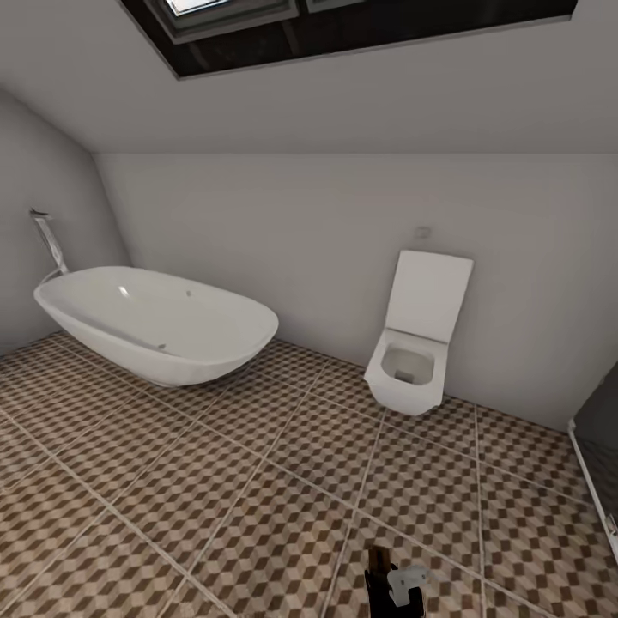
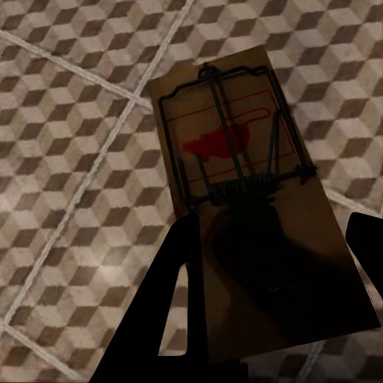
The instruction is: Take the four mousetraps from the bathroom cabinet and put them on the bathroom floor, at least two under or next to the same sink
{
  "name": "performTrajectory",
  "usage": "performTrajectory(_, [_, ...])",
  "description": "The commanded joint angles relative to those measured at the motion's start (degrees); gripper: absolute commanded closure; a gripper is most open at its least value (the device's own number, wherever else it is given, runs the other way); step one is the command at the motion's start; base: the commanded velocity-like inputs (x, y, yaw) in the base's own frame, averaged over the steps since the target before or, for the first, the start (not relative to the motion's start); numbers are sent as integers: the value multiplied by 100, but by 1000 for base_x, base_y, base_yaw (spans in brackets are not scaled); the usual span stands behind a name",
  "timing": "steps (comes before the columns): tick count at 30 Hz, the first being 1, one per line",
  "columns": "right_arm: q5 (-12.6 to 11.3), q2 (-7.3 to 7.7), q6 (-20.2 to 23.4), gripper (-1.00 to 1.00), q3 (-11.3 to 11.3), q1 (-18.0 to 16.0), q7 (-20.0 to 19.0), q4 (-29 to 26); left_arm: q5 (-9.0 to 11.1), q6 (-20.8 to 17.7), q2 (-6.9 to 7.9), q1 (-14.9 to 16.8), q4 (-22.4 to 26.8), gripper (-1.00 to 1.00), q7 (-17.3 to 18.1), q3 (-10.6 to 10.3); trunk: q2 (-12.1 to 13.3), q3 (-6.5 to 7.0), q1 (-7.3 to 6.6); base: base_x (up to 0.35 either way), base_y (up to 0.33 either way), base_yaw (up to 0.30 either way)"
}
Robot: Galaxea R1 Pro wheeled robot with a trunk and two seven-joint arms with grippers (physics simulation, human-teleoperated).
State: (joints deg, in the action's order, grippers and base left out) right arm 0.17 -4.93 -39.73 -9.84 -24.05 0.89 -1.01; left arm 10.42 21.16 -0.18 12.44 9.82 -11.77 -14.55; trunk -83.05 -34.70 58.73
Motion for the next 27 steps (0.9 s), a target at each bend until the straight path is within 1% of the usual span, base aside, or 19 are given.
performTrajectory(1, [1, 0, -17, 100, -18, -3, 10, 4, 48, 20, 0, 5, -7, 100, -28, -49, -3, -5, 0, 0, 0, 286])
performTrajectory(27, [3, 0, -17, 100, -18, -3, 10, 4, 48, 20, 0, 4, -15, 100, -28, -48, -3, -5, 0, 0, 0, 286])
